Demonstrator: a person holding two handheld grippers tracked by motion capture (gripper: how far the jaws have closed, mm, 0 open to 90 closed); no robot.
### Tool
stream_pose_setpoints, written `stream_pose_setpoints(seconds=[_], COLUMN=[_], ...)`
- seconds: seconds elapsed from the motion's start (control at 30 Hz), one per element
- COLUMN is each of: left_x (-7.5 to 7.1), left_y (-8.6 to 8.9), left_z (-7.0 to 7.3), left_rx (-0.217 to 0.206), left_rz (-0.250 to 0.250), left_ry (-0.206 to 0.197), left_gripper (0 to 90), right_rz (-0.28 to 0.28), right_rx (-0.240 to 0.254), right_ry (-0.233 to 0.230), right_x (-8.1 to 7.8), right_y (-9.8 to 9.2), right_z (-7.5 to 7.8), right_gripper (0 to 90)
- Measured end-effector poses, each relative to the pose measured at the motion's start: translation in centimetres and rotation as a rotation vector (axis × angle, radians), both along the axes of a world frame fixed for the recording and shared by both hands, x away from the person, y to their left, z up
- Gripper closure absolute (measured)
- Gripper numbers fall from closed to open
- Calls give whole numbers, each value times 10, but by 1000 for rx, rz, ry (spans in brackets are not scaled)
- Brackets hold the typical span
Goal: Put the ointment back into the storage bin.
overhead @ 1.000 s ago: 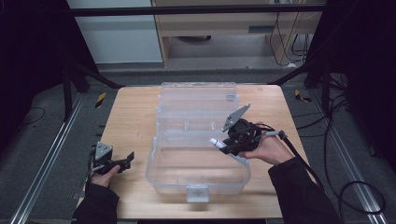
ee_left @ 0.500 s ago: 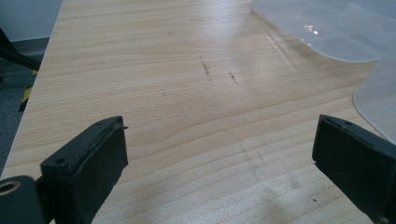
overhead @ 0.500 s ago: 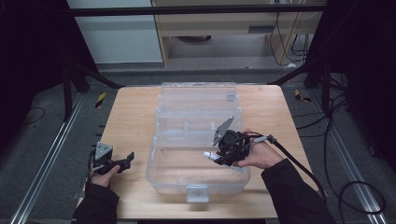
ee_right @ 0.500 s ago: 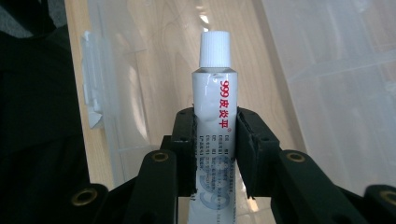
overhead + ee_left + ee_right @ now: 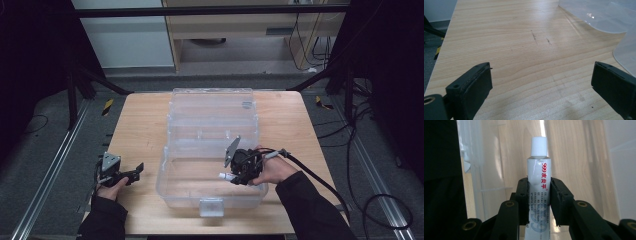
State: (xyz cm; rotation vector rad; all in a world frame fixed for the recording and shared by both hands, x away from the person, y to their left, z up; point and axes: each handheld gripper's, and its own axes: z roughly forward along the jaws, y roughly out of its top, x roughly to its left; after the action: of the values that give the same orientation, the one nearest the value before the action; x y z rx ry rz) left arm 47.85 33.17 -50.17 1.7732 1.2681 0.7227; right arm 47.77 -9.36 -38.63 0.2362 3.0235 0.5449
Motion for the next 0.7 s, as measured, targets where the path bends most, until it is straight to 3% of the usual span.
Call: stream_pose_setpoints(seconds=[0.7], left_x=[0], left_y=[0], left_z=[0], left_rx=[1], left_rz=[-2], left_ry=[-1], left_gripper=[27], right_rz=[96], right_rx=[-102], right_ry=[32], right_x=[-1], right_y=[14], right_z=[-33], right_gripper=[696])
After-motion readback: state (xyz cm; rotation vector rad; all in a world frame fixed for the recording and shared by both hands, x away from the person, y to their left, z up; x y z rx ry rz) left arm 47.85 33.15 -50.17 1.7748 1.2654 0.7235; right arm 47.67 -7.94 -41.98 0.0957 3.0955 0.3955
